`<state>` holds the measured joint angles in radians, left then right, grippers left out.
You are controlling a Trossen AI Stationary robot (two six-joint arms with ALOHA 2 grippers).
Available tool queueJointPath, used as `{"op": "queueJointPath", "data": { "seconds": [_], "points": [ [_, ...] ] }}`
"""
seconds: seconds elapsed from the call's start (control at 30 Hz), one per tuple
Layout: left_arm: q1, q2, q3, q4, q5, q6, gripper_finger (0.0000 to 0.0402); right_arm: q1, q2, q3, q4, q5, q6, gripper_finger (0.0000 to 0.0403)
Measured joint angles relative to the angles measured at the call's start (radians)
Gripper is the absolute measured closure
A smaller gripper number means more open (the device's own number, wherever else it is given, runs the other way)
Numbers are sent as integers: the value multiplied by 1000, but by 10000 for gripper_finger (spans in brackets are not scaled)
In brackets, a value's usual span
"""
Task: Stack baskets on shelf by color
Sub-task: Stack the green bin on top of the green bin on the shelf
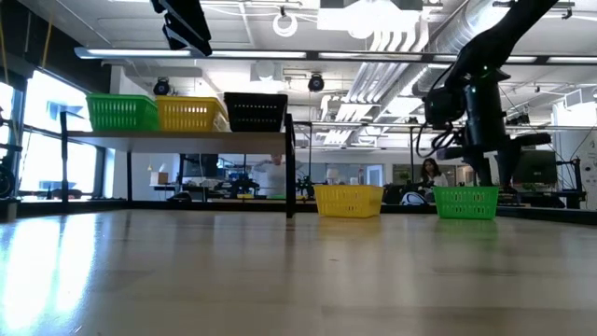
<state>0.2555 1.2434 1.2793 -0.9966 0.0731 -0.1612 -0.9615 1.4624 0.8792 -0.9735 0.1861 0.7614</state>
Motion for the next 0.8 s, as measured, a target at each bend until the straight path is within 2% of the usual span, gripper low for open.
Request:
{"op": "queueJointPath", "data": {
  "seconds": [0.23,0.43,0.6,0.8],
  "points": [
    [0,0,0,0,-2,8,266,-1,0,-35,70,-4,-1,313],
    [0,0,0,1,-7,9,266,1,0,-40,92,12,-2,391],
    [0,0,0,17,-10,32,266,40,0,-26,86,21,0,397],
    [0,0,0,30,-13,42,266,156,0,36,23,72,61,400]
  ]
}}
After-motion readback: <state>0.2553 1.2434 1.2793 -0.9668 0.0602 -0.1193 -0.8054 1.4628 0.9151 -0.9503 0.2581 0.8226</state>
